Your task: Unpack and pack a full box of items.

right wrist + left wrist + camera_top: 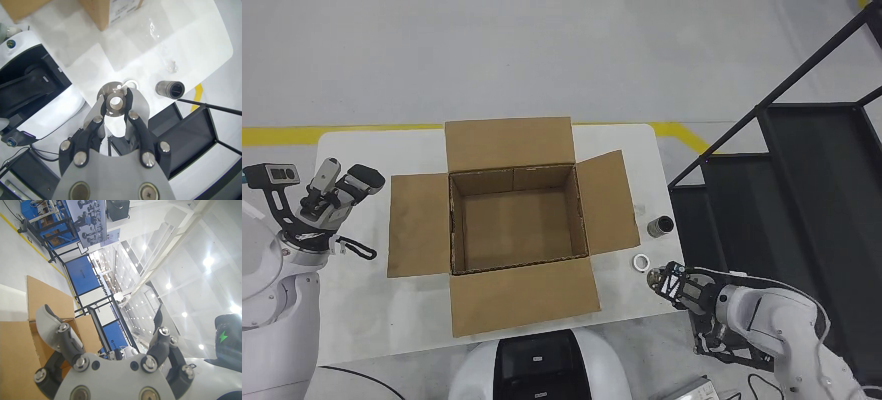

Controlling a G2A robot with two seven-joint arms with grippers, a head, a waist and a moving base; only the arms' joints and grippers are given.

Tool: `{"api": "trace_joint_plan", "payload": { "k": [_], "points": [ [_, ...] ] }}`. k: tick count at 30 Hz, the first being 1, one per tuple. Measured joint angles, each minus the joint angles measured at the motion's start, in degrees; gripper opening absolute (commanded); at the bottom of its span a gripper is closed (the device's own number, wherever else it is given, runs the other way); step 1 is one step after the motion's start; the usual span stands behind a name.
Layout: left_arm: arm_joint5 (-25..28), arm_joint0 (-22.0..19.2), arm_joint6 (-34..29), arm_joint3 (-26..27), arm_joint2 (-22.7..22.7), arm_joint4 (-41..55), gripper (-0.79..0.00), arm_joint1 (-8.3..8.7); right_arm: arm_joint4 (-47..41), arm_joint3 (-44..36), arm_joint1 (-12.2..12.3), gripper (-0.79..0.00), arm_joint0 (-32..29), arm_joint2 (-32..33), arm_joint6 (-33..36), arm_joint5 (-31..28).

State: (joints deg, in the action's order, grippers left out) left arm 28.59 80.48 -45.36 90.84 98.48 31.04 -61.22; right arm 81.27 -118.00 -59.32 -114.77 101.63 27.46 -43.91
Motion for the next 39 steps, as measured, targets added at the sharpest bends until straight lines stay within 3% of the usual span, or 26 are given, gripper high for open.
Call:
{"api": "trace_joint_plan", "payload": {
  "k": [11,28,29,31,32,39],
  "points": [
    [0.0,0.0,0.0,0.0,0.0,0.0,0.000,0.00,9.6,11.0,-0.5,-0.785,7.2,-9.7,3.8,9.6],
    [0.0,0.0,0.0,0.0,0.0,0.0,0.000,0.00,5.8,21.7,-1.7,-0.785,12.3,-15.4,5.5,19.3],
    [0.0,0.0,0.0,0.0,0.0,0.0,0.000,0.00,5.6,22.0,-1.7,-0.714,12.5,-15.6,5.4,19.4],
    [0.0,0.0,0.0,0.0,0.0,0.0,0.000,0.00,5.1,22.6,-1.8,-0.172,13.1,-15.8,5.3,19.5],
    [0.0,0.0,0.0,0.0,0.0,0.0,0.000,0.00,4.9,22.9,-1.8,-0.006,13.3,-15.9,5.2,19.5],
    [0.0,0.0,0.0,0.0,0.0,0.0,0.000,0.00,3.9,24.7,-1.8,0.000,14.6,-16.1,4.2,19.3]
  ]
}}
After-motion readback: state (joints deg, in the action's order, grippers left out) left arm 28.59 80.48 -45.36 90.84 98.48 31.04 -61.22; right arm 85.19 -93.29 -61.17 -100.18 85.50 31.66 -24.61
